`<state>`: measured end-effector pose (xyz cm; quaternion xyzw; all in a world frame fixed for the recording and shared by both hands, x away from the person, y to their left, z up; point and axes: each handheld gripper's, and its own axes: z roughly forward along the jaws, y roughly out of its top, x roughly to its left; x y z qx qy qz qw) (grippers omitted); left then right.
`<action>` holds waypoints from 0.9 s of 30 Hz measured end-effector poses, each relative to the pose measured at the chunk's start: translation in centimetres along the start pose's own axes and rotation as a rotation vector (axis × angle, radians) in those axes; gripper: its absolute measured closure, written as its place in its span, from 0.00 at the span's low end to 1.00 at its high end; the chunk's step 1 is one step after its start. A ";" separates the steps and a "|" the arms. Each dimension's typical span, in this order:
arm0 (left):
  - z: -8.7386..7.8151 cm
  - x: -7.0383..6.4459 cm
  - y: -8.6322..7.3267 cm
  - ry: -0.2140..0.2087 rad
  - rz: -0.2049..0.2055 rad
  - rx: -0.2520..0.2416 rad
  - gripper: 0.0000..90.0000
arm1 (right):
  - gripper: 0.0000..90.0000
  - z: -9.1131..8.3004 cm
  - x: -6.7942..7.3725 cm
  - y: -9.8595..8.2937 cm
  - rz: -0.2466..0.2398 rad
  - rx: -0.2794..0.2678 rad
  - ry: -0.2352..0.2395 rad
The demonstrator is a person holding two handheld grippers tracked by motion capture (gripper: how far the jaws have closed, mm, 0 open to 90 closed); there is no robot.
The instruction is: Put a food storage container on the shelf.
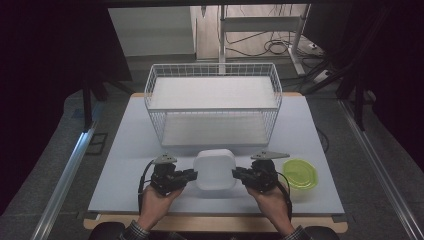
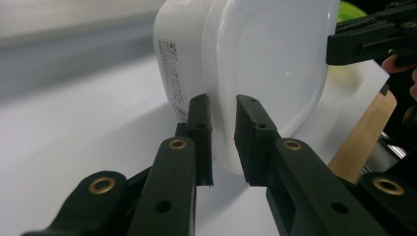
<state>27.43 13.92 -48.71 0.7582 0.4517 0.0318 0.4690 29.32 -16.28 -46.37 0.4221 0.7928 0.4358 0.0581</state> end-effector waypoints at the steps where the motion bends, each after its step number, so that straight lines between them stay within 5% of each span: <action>1: -0.1 -0.1 0.1 0.002 0.004 -0.007 0.87 | 0.87 -0.1 0.0 0.1 0.001 -0.007 0.003; 27: -3.3 -0.4 7.3 0.025 0.092 -0.138 0.87 | 0.87 -2.1 -0.6 6.6 -0.035 -0.142 0.041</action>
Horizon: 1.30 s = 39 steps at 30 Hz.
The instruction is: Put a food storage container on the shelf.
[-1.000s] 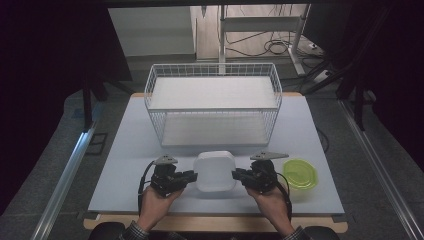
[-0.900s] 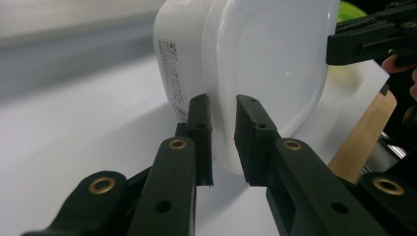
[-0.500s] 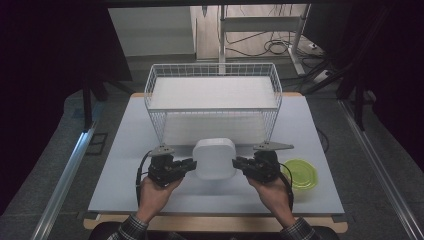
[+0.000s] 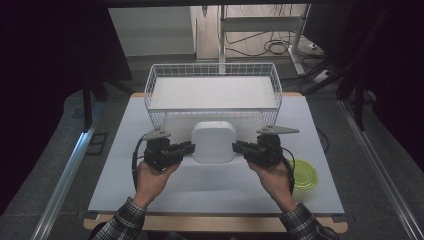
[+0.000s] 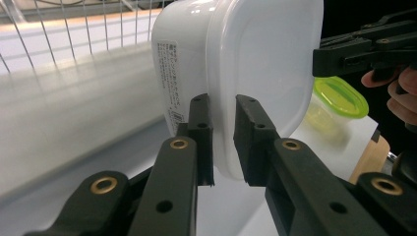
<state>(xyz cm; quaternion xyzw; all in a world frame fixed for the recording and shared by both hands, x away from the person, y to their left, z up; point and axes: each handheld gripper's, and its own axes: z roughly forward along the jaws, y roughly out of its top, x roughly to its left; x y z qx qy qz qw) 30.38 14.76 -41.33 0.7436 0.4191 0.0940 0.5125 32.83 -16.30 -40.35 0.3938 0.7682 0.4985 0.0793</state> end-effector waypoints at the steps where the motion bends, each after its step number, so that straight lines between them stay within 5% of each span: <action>1: 0.0 0.0 0.2 -0.001 0.001 -0.002 0.87 | 0.87 -0.1 -0.1 0.4 0.002 -0.005 0.001; 22: -1.8 0.1 6.7 0.016 0.059 -0.067 0.88 | 0.87 -1.0 -0.1 6.4 -0.027 -0.074 -0.004; 39: -1.8 2.1 11.1 -0.023 0.022 -0.108 0.88 | 0.87 -1.1 -0.5 11.4 -0.043 -0.112 -0.026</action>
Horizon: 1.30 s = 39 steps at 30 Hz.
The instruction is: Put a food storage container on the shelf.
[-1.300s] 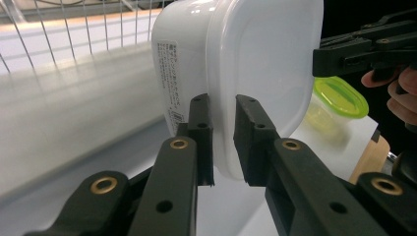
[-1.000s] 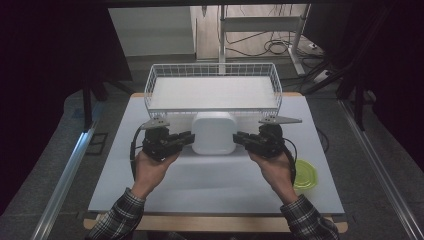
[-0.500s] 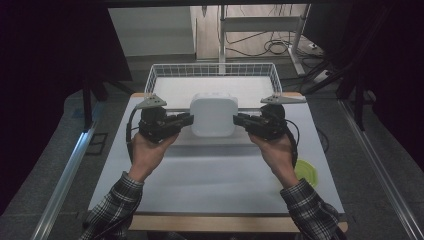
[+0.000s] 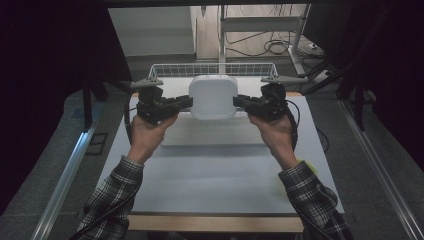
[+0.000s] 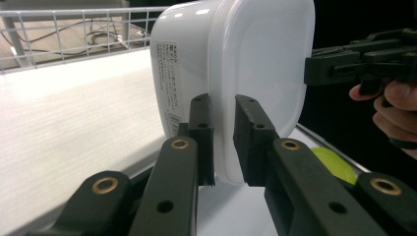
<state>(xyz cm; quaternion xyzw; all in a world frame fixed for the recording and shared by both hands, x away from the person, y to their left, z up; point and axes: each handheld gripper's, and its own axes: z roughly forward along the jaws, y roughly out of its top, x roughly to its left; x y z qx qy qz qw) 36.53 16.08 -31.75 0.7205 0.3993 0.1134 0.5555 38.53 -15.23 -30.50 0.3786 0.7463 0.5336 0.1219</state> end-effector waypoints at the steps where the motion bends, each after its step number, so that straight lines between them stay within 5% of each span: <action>1: 0.1 0.2 0.2 -0.002 -0.008 -0.001 0.88 | 0.87 0.1 -0.2 0.3 0.008 -0.002 0.003; 13: 1.7 1.7 2.0 0.001 -0.023 0.005 0.88 | 0.87 1.3 -1.6 2.2 0.034 -0.004 -0.017; 25: 3.2 2.6 1.8 0.032 -0.038 -0.002 0.81 | 0.85 2.6 -2.7 2.2 0.067 0.016 -0.009; 39: 4.3 3.0 2.1 0.065 -0.003 -0.006 0.72 | 0.74 3.9 -2.7 2.7 0.014 0.014 -0.064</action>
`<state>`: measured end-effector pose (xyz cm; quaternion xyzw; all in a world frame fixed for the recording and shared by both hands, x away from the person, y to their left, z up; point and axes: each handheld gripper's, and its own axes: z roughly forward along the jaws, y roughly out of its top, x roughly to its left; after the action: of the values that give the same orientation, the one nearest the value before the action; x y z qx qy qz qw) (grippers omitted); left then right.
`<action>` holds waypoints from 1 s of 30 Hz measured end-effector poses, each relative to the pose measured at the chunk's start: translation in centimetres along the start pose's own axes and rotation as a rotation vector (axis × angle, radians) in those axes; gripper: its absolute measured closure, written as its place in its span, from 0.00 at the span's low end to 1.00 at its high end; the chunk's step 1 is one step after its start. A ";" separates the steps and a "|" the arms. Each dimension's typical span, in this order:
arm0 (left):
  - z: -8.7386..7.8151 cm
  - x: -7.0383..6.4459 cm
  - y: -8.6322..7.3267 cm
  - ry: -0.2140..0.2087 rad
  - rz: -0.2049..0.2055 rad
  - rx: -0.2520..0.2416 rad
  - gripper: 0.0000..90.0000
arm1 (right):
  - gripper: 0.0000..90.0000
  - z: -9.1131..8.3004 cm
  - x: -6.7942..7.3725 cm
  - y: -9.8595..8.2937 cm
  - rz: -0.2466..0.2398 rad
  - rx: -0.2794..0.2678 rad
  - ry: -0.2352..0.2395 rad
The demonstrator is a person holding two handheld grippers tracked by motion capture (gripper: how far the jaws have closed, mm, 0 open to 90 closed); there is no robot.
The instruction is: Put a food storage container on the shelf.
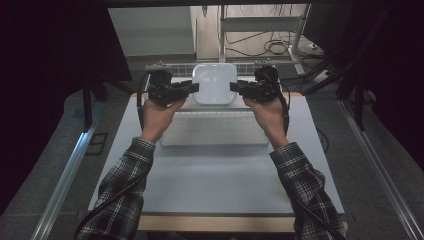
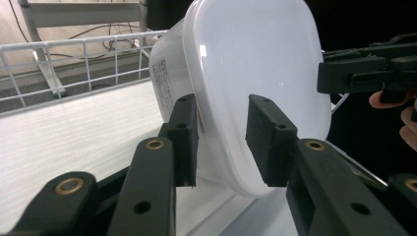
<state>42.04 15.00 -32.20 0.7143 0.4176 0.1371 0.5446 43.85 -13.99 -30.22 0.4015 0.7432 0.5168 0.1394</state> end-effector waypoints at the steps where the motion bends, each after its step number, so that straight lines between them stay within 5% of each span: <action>1: 0.1 0.0 0.1 0.000 0.000 0.001 0.72 | 0.74 0.0 0.0 0.0 0.000 0.000 0.000; 13: 1.0 0.2 0.5 0.020 0.047 0.025 0.61 | 0.66 0.8 -0.3 0.2 -0.029 -0.012 -0.032; 18: 1.4 0.7 0.7 0.016 0.019 0.023 0.55 | 0.65 1.4 -0.3 0.1 -0.047 -0.014 -0.051; 30: 2.2 1.1 1.4 0.083 0.037 0.015 0.51 | 0.64 1.9 -0.4 0.4 -0.046 -0.024 -0.067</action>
<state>44.73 14.24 -32.08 0.7197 0.4275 0.1733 0.5189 45.46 -12.94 -30.71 0.3995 0.7409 0.5086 0.1808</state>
